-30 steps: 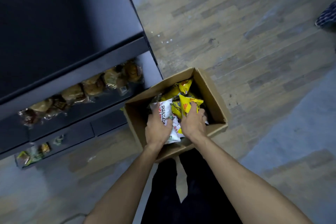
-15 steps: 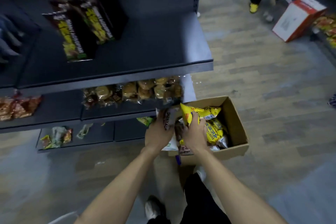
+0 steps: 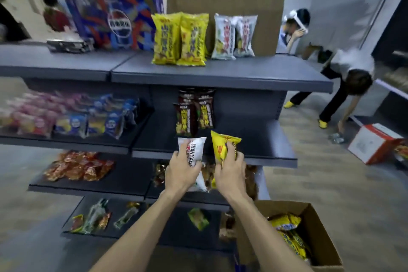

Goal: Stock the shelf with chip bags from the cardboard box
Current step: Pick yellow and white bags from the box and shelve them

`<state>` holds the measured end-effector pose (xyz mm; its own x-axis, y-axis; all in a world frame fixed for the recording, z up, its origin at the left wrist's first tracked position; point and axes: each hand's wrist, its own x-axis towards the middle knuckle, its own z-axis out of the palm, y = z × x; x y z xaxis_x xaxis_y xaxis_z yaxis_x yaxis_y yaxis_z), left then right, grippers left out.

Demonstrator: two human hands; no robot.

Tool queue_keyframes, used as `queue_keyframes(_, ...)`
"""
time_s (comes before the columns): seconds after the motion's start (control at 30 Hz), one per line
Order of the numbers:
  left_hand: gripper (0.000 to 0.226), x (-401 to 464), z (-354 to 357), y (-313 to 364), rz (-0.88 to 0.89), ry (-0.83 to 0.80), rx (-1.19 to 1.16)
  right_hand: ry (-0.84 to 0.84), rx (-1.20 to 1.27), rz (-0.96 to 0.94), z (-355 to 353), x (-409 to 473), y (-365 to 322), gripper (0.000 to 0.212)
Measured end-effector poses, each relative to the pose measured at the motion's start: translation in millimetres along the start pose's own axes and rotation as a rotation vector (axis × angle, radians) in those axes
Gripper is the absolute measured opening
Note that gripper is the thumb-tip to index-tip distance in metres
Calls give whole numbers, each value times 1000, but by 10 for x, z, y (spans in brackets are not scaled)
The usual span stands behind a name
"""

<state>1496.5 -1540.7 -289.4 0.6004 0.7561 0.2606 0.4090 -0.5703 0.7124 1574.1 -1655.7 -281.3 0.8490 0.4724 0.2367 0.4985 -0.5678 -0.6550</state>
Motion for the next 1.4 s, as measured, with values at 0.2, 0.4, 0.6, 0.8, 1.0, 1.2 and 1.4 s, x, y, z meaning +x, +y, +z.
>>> queue_keyframes(0.2, 65, 472, -540, 359, 129, 154, -27, 189, 68, -243, -420, 458, -881, 62)
queue_keyframes(0.4, 65, 985, -971, 594, 195, 294, -8, 235, 98, -341, -644, 1074, -1534, 59)
queue_keyframes(0.6, 63, 1522, -1400, 546, 197, 396, 62, 195, 160, -372, -449, 1753, -2100, 59)
queue_keyframes(0.8, 60, 1953, -1801, 363, 169, 514, 120, 159, 175, -326, -16, 2269, -2586, 60)
queue_keyframes(1.0, 61, 2294, -2117, 85, 203, 526, 111, 270, 123, -254, 371, 2535, -2874, 65)
queue_keyframes(1.2, 63, 2775, -2328, -189, 292, 444, 63, 330, 33, -170, 755, 2632, -3000, 78)
queue_keyframes(1.4, 64, 3082, -2363, -270, 403, 398, -5, 340, 8, -106, 890, 2636, -3018, 84)
